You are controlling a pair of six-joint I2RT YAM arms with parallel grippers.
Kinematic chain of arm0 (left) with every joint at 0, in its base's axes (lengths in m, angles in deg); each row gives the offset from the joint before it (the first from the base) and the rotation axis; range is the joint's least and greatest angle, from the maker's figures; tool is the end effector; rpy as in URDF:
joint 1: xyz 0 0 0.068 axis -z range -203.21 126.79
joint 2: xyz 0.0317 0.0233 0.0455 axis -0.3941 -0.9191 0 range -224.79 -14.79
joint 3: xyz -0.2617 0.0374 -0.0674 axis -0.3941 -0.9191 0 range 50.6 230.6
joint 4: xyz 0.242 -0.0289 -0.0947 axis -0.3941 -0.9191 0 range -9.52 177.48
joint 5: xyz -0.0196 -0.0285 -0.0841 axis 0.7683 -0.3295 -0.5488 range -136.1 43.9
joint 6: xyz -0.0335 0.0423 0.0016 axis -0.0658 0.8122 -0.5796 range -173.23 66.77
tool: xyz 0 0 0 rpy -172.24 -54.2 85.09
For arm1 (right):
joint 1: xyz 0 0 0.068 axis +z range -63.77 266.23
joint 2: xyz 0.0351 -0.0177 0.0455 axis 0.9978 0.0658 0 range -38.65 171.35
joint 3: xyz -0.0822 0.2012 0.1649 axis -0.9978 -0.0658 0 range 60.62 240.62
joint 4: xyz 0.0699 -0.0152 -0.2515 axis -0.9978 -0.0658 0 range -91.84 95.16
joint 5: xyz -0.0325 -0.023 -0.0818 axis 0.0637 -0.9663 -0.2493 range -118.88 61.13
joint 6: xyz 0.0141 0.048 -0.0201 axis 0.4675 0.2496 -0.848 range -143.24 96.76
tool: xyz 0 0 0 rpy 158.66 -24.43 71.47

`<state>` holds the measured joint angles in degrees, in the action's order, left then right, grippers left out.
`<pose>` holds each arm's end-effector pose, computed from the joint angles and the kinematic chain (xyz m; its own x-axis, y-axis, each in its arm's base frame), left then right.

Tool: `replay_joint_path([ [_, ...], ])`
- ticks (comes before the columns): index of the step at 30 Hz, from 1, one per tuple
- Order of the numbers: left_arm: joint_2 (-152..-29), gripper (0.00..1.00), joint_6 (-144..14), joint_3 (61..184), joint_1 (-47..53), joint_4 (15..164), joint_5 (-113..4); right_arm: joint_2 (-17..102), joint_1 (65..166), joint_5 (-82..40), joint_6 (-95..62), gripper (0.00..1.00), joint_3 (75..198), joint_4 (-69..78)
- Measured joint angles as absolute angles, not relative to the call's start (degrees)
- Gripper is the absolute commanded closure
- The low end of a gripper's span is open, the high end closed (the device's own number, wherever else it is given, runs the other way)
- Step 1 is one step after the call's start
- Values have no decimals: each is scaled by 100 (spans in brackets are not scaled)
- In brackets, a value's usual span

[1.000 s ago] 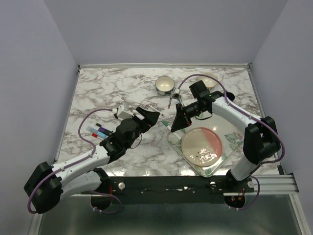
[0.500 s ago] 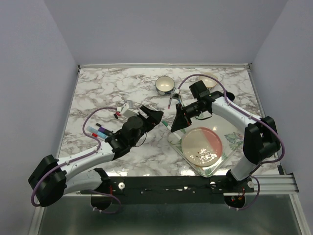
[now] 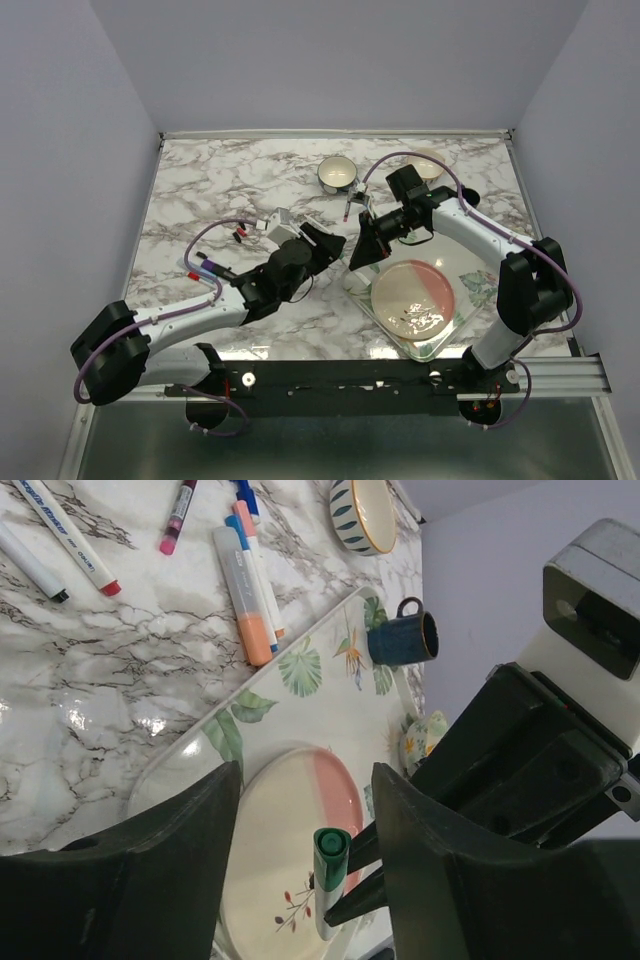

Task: Open the pen caps
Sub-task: Hold the pen cap with the left arm and grip the barrel with the right arm

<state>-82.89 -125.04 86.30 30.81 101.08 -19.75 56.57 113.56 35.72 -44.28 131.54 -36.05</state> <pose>0.1660 -0.2017 0.2436 -0.5135 -0.7418 -0.4313 -0.0306 0.5182 -0.8547 0.2776 0.1796 0.2491 -0.5644 -0.4651 -0.6820 -0.7845 0.0453 0.6184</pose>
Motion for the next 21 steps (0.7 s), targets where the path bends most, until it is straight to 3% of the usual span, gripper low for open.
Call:
replay_joint_path([
  [6, -8405, 55, -12609, 8648, 3201, 10108, -1916, 5657, 11356, 3437, -4386, 99, 13154, -3599],
  [14, -8483, 100, -12700, 8683, 3254, 10196, -1888, 5661, 11356, 3314, -4358, 99, 13154, -3533],
  [19, -8483, 100, -12668, 8694, 3254, 10202, -1864, 5661, 11356, 3297, -4345, 99, 13154, -3494],
  [21, -8481, 100, -12648, 8694, 3256, 10209, -1862, 5661, 11356, 3299, -4342, 93, 13156, -3494],
])
